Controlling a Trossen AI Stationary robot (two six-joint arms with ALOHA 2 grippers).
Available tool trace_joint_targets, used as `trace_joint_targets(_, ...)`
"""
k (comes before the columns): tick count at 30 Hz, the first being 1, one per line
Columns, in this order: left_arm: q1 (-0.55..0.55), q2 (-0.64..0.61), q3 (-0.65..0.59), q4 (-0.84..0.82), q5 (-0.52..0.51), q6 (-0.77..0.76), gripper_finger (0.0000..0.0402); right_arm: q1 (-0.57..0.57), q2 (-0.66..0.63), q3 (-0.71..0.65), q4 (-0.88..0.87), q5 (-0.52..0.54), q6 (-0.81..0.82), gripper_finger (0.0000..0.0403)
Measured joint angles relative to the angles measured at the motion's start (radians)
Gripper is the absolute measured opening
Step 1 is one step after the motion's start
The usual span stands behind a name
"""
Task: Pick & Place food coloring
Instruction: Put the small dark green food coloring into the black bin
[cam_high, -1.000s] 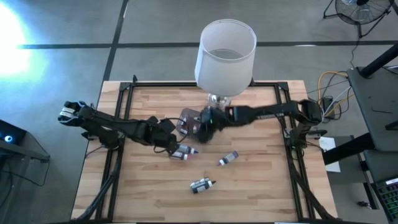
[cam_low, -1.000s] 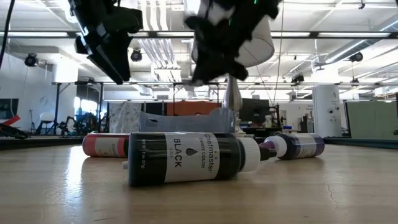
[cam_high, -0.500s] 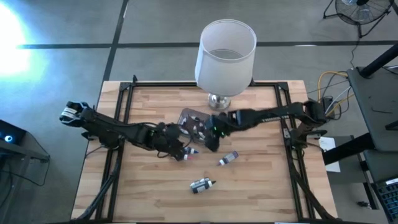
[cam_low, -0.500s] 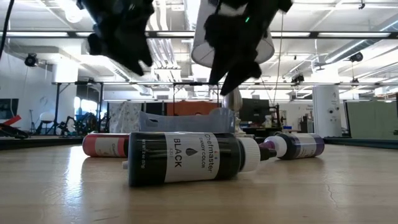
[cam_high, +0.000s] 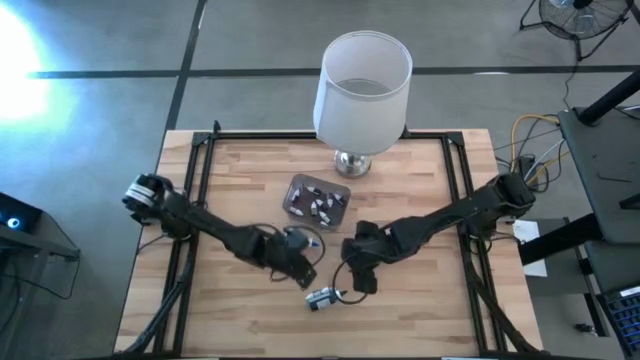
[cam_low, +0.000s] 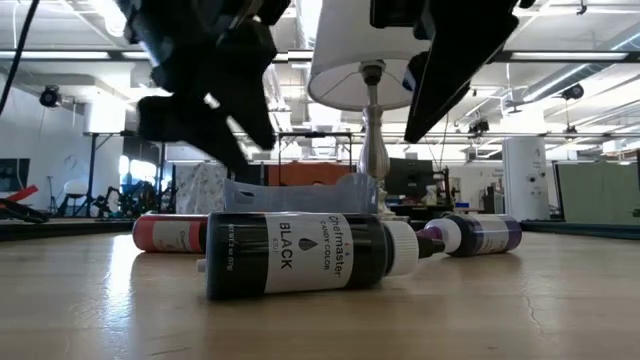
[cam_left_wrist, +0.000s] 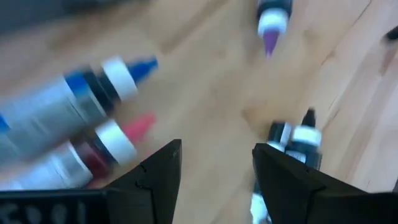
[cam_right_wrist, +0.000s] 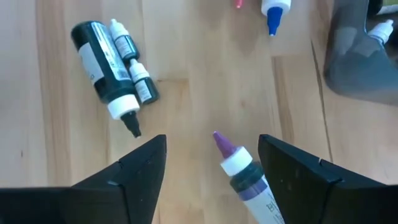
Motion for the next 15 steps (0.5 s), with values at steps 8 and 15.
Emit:
trace_joint_targets(8, -0.1, 0.111, 0.05, 0.019, -0.045, -0.137, 0.0174, 0.007, 0.009, -0.02, 0.064, -0.016, -0.013, 0.0246)
trace_joint_targets(15, -0.11, 0.236, 0.138, 0.008, -0.049, -0.136, 0.0174, 0.037, 0.012, -0.025, 0.071, -0.012, 0.004, 0.0241)
